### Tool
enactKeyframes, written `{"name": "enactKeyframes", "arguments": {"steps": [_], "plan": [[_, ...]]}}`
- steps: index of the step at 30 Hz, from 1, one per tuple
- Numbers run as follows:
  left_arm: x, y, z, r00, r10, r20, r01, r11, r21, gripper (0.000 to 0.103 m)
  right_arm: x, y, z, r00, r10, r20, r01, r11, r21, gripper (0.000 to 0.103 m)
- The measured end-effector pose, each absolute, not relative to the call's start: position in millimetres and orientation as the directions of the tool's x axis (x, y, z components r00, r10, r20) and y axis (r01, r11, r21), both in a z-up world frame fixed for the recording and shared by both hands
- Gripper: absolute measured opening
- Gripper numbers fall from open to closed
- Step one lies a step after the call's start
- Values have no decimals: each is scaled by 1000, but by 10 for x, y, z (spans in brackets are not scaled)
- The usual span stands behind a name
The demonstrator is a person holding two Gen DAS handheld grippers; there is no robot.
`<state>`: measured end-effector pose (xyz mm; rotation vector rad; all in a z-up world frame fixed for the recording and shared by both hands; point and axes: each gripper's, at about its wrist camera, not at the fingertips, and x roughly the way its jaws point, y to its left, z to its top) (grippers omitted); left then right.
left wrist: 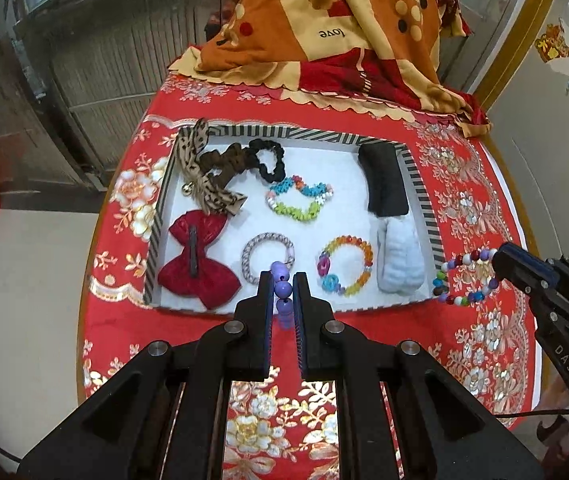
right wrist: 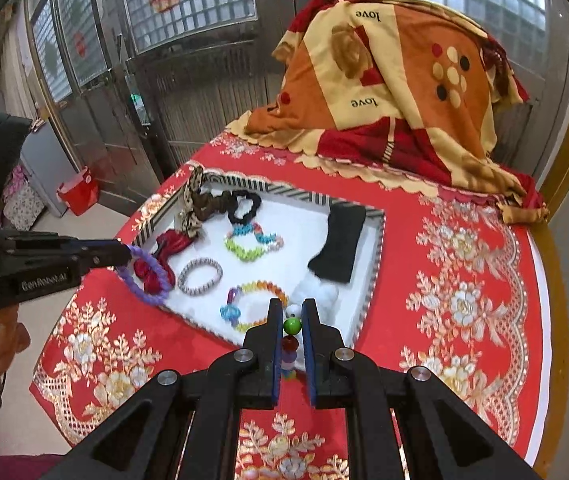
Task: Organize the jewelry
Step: 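Carry both bead bracelets over the tray with both tools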
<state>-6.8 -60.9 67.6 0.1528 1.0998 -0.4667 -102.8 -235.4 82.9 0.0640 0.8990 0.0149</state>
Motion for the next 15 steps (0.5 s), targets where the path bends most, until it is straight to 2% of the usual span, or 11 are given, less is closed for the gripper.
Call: {"name": "enactKeyframes", "arguments": {"steps": [15], "plan": [[142, -1128, 620, 342, -305, -889, 516, 852, -94, 8, -411, -2483, 836, 616, 33, -787, 32, 997, 67, 9]]}}
